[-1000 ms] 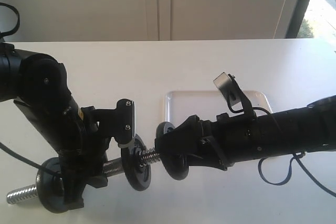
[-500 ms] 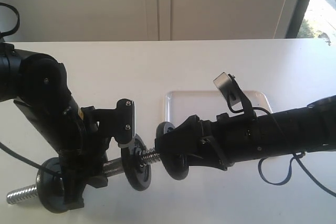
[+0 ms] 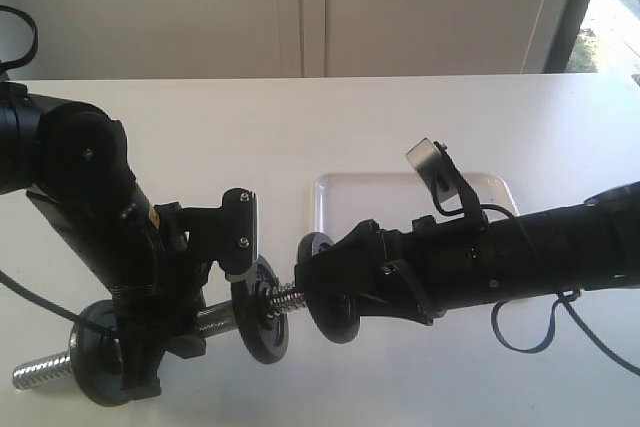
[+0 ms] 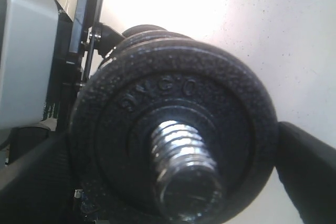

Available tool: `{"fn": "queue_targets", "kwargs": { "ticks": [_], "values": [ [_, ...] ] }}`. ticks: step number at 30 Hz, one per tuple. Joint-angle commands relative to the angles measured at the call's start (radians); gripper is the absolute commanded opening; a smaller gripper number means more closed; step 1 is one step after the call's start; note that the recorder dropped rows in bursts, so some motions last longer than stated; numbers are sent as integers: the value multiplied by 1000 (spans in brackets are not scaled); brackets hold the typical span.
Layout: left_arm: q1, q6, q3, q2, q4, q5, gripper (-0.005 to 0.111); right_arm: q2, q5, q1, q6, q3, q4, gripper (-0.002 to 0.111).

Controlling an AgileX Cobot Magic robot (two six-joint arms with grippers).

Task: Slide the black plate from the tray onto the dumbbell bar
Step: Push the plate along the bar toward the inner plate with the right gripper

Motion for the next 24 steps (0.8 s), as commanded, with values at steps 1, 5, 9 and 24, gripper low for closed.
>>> {"fn": "queue_targets", "kwargs": {
  "ticks": [1,5,9,24],
  "values": [
    [-8,-6,-24,-45,-48,-22,0,-10,53,2,-16,-1,33,93],
    [-8,-6,-24,-45,-48,-22,0,-10,53,2,-16,-1,33,93],
    [-8,-6,-24,-45,-48,-22,0,-10,53,2,-16,-1,39,92],
    [-8,-6,-24,-45,-48,-22,0,-10,49,24,-14,-1,71,92]
  ]
}}
